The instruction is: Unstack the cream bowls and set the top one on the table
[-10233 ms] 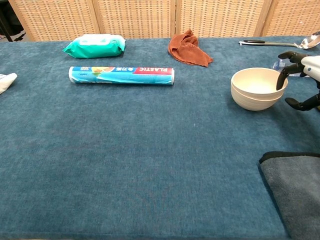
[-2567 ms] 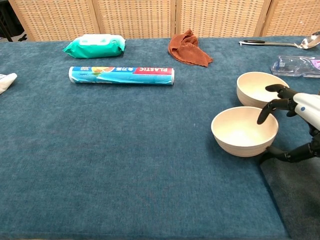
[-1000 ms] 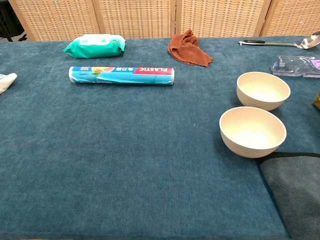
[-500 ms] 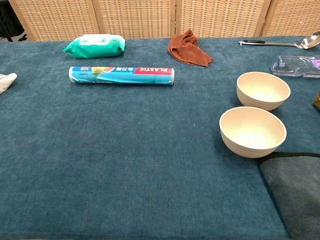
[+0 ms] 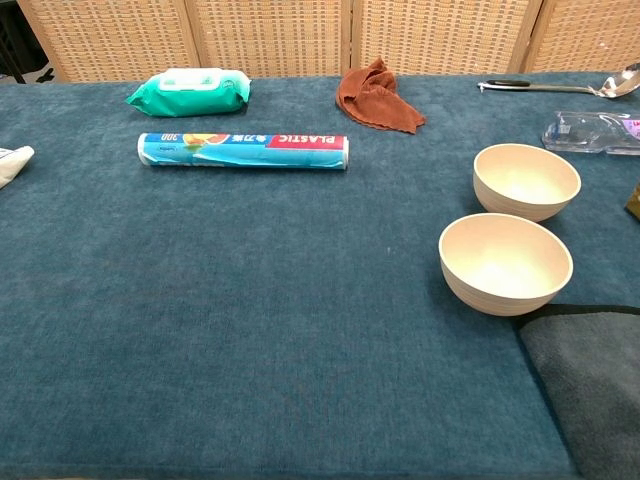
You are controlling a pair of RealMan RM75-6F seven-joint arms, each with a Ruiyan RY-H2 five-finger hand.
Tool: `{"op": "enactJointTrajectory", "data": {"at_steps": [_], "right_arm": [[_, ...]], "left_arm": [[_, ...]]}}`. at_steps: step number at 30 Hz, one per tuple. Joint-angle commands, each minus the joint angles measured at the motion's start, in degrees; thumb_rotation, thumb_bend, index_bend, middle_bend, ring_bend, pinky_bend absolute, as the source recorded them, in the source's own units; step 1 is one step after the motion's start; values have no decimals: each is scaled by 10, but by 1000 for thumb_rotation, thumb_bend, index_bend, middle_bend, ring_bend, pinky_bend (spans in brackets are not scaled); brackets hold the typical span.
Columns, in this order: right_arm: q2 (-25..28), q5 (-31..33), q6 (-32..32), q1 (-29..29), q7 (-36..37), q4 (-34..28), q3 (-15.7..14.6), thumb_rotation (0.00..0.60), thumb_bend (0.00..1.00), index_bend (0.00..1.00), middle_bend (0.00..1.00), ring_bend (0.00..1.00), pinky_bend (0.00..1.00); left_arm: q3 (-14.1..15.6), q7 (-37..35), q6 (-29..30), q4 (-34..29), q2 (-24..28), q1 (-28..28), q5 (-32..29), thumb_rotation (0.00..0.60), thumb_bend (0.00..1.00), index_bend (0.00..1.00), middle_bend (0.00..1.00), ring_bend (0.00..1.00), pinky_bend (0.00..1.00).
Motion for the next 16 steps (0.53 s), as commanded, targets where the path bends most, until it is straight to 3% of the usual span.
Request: {"op": "enactJointTrajectory", "data": {"at_steps": [1, 4, 16], "right_arm": [[7, -9, 15, -9, 5, -5, 10, 600, 350, 455, 190, 109, 307], [8, -9, 15, -10, 3, -7, 13, 600, 363, 495, 215, 133, 330], [2, -10, 3, -12, -3, 0, 16, 600, 363, 495, 215, 132, 330]], "left_arm": [[1, -1, 1, -1, 1, 1, 1, 600, 176, 264, 0, 0, 50], [1, -2, 3, -3, 2, 2, 3, 600, 177, 264, 0, 0, 50], [-3, -18, 4, -6, 4, 3, 0, 600, 177, 264, 0, 0, 50]]}}
